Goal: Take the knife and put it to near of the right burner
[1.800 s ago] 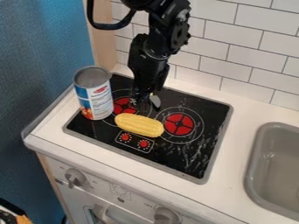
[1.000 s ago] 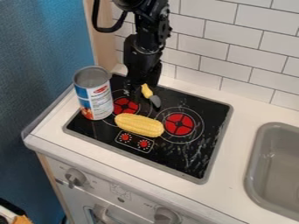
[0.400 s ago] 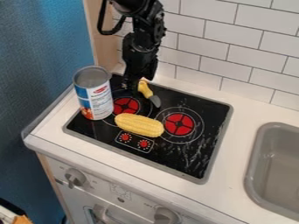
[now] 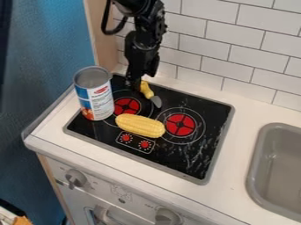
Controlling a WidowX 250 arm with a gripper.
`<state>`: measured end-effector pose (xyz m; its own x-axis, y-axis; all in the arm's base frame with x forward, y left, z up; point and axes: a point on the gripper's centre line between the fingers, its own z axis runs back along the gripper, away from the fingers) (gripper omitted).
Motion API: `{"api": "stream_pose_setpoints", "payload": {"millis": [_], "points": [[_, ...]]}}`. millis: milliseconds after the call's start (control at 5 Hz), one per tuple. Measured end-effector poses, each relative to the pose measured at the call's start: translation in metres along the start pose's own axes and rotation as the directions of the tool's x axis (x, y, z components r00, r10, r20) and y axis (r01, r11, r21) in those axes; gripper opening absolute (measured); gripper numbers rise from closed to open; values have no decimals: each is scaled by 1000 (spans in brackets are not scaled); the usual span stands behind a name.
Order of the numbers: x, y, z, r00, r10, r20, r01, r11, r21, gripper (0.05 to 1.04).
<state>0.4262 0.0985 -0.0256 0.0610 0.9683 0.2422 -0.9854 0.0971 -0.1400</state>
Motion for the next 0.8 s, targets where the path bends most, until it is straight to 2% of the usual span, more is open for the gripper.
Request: {"api": "stream_pose_setpoints", "payload": {"millis": [200,400,800], "points": [[1,1,-6,1000,-17,16,17,1000,14,1001],[-4,1,-6,999,-33,8,33,999,21,952],[-8,7,-10,1000,-15,-2,15,1000,20,420]]}}
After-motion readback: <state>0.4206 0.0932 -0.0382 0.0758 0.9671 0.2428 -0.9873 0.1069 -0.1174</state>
